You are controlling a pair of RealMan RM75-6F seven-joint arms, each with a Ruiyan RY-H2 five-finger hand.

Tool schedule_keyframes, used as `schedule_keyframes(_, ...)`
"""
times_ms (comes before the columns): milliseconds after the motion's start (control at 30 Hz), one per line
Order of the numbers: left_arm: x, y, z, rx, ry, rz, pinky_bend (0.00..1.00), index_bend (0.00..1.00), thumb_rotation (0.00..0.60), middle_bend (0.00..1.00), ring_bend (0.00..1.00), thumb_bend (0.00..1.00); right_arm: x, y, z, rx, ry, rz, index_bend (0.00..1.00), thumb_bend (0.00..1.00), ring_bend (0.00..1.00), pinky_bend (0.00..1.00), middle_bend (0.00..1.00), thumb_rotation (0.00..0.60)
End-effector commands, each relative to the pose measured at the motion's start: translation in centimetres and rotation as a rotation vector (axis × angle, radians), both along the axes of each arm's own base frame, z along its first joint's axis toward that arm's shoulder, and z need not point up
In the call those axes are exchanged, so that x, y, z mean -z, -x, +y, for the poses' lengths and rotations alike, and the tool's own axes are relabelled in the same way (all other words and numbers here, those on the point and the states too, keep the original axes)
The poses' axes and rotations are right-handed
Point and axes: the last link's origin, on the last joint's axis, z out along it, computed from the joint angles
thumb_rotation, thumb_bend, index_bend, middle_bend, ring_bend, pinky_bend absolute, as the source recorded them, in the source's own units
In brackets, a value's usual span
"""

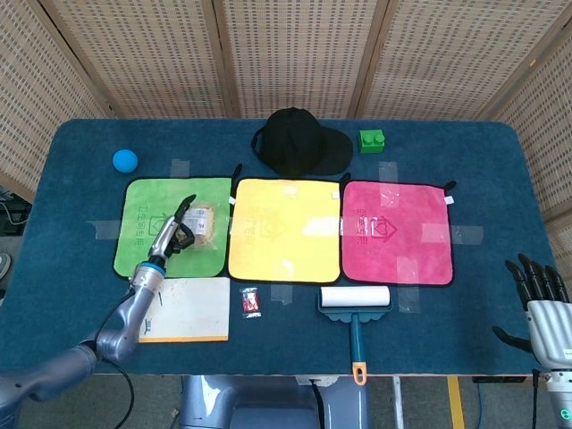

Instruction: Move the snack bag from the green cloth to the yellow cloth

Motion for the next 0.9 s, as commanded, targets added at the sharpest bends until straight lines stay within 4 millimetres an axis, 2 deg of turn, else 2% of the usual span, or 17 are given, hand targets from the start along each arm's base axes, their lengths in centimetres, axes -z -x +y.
schedule_keyframes(33, 1.2, -1.8, 0.2, 0.018, 0.001, -0.013, 0.0, 0.0, 0.6, 0.0, 0.0, 1.0, -0.1, 0.1, 0.0, 0.003, 0.0, -0.003, 0.0, 0.0, 0.0, 0.0, 0.0, 0.6)
schedule_keyframes(400, 4.6, -6.3, 0.4, 0.053, 0.031, -0.019, 0.0, 0.0, 0.6, 0.0, 0.0, 1.0, -0.5, 0.8, -0.5, 0.031, 0.001, -0.021, 0.0, 0.0, 0.0, 0.0, 0.0, 0.6)
schedule_keyframes(533, 6.1, -8.7, 0.4, 0.076, 0.049, -0.04, 0.0, 0.0, 0.6, 0.0, 0.0, 1.0, -0.5, 1.1, -0.7, 0.043, 0.0, -0.023, 0.0, 0.0, 0.0, 0.0, 0.0, 0.6)
schedule_keyframes(800, 7.0, -13.4, 0.2, 0.162, 0.055, -0.058, 0.0, 0.0, 0.6, 0.0, 0.0, 1.0, -0.6, 1.5, -0.8, 0.059, 0.002, -0.022, 0.0, 0.0, 0.0, 0.0, 0.0, 0.6)
schedule_keyframes(900, 7.1, -14.4, -0.1, 0.185, 0.07, -0.053, 0.0, 0.0, 0.6, 0.0, 0.0, 1.0, -0.7, 1.5, -0.8, 0.063, 0.003, -0.023, 0.0, 0.0, 0.0, 0.0, 0.0, 0.6)
